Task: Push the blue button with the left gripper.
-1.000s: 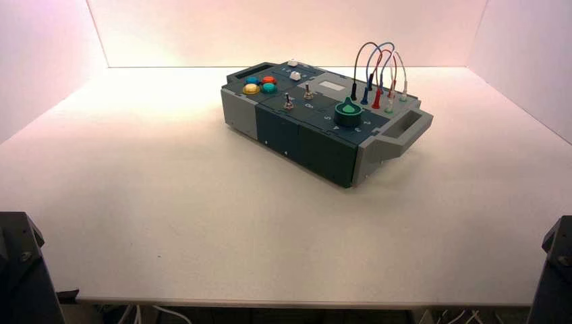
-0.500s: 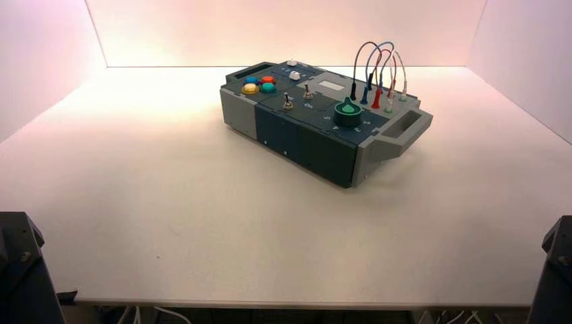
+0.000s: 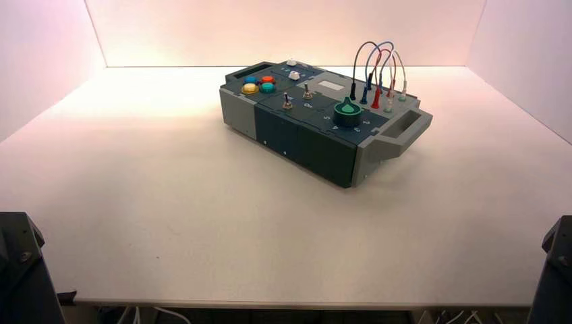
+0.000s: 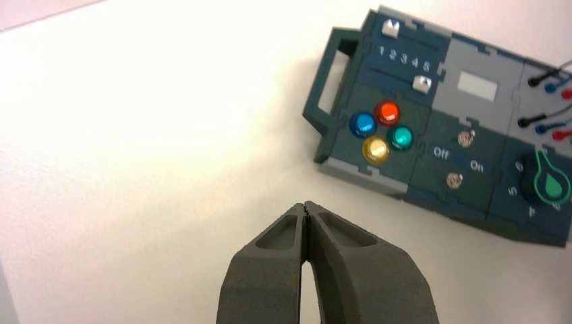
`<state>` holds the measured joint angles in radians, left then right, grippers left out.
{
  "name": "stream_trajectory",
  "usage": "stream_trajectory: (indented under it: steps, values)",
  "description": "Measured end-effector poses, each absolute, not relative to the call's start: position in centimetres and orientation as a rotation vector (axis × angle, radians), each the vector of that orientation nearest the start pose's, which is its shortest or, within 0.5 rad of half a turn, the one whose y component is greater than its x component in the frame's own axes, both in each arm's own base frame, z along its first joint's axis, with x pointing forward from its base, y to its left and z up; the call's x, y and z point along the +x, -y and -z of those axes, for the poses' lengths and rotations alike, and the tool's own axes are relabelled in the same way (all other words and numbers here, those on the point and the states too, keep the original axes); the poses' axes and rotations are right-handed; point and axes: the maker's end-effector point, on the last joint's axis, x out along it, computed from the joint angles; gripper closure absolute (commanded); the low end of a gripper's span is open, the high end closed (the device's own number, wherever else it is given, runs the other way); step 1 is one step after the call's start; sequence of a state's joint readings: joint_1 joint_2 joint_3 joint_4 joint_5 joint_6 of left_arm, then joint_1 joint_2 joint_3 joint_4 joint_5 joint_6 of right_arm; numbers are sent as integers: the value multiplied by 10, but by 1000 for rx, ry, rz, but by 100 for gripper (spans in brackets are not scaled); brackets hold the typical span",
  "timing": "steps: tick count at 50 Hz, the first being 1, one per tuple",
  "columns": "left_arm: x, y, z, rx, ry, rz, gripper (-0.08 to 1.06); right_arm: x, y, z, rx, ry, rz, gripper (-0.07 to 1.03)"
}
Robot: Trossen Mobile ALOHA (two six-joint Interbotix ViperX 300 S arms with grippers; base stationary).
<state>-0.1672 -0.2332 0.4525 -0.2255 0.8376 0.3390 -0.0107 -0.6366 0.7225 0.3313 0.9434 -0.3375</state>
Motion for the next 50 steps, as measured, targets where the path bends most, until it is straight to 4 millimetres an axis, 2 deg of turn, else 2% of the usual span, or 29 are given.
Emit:
stream_trajectory:
  steps: [11, 23, 34, 39, 44, 50]
  values:
    - [354, 93, -220, 210, -1033, 453, 100, 255, -47, -233, -15, -1025, -346, 98]
    - [356, 111, -222, 206, -1024, 569, 100, 254, -57, -235, -45, -1014, -433, 98]
    - [369, 127, -206, 195, -1059, 617, 100, 254, -61, -231, -71, -1002, -475, 98]
    - [377, 144, -200, 220, -1059, 646, 100, 254, -60, -225, -80, -997, -473, 98]
    - [384, 163, -185, 253, -1072, 677, 100, 254, -59, -217, -79, -993, -461, 98]
    - [390, 173, -173, 262, -1082, 687, 100, 253, -59, -213, -89, -994, -457, 98]
